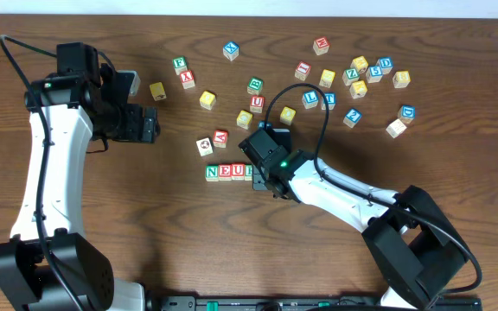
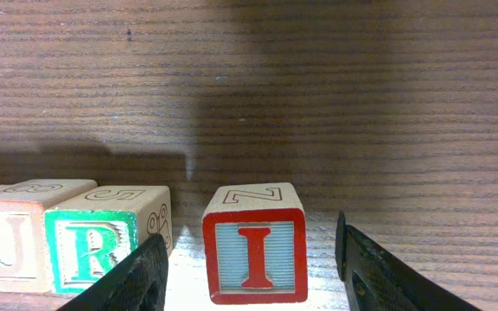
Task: Spell out NEURIPS
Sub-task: 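Lower the I block onto the table right of the R block, then open the right gripper and lift away from the I block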
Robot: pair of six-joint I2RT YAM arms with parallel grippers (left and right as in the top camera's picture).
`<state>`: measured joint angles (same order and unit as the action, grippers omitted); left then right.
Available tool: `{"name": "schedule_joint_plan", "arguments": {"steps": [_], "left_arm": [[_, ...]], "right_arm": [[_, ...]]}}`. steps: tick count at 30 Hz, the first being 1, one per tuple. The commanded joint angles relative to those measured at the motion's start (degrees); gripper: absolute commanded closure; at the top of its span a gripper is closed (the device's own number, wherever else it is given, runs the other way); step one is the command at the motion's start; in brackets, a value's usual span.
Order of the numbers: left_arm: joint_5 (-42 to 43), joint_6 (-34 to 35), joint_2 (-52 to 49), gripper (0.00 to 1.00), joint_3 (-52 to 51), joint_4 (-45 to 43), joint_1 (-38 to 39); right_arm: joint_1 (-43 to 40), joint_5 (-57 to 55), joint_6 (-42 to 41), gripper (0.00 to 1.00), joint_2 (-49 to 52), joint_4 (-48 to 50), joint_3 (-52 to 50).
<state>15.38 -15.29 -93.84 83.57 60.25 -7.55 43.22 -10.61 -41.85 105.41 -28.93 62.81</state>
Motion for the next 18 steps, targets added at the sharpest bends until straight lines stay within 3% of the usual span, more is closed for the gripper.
{"name": "schedule_joint_plan", "arguments": {"steps": [1, 18], "left_arm": [[0.7, -0.7, 0.8, 0.05, 1.2, 0.3, 0.0], [0.7, -0.7, 0.8, 0.05, 1.2, 0.3, 0.0]], "right_arm": [[0.4, -1.5, -0.3, 0.42, 0.5, 0.0, -0.4], [0.4, -4.5, -0.3, 0.43, 0.1, -0.7, -0.4]]}}
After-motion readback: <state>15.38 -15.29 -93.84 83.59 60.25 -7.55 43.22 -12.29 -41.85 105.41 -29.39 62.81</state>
